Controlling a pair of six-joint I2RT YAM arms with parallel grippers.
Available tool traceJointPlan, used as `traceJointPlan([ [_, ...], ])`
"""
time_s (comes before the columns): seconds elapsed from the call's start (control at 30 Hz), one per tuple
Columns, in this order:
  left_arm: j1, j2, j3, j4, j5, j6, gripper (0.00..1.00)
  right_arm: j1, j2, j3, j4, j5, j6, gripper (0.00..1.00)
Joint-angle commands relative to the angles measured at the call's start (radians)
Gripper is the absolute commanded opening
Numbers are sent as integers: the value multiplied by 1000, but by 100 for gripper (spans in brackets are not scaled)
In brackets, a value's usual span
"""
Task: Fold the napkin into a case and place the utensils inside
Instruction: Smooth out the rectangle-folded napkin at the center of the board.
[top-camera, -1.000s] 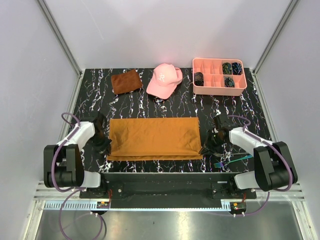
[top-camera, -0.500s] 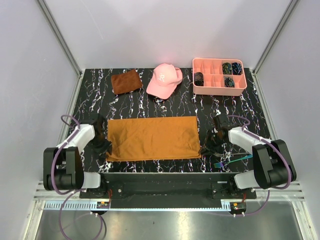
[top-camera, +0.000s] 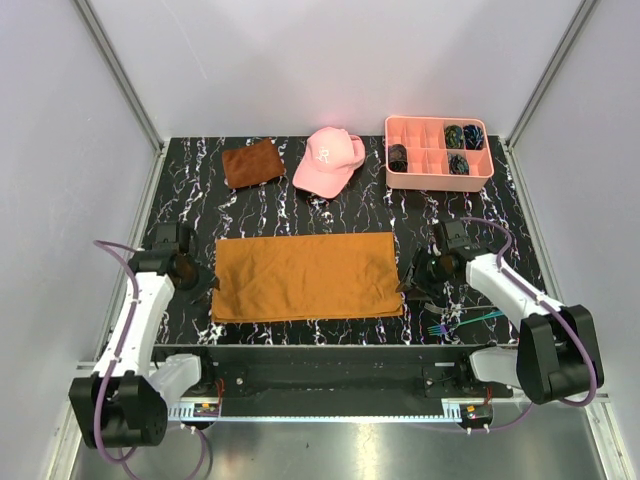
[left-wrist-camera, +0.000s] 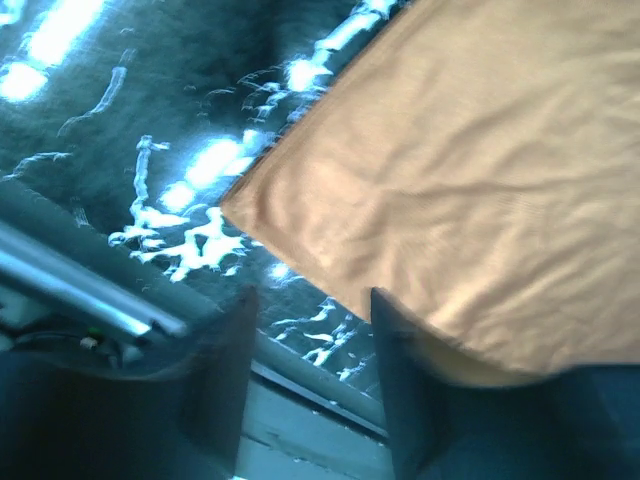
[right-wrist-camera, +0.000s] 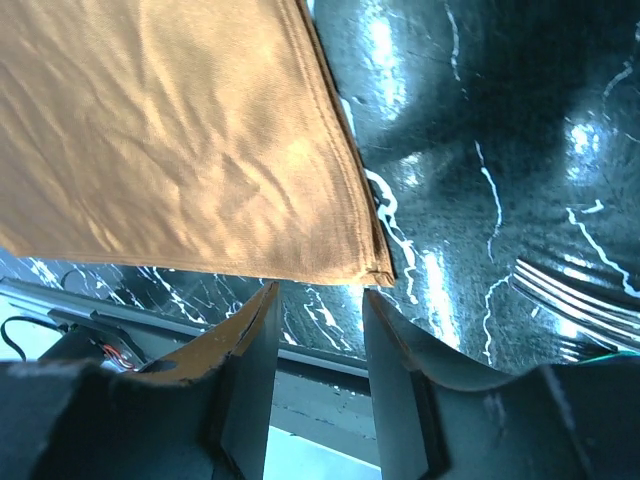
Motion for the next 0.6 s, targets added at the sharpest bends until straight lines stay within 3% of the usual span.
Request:
traceJointPlan([
  [0.0,1,92,-50,151,142,42,15,3,27,36,40,-37,-25,46],
  [0.1,3,189,-93,199,122,50,5,1,78,-1,105,-69,-8,43],
  [0.23,3,242,-177,245,70,33,1,3,144,-58,163,-51,6,36],
  [0.37,3,274,-185,248,36,22,0,3,112,-87,144,6,48,27],
  [0.57,3,124,-84,209,71,48,4,3,10,-35,51,14,39,21],
])
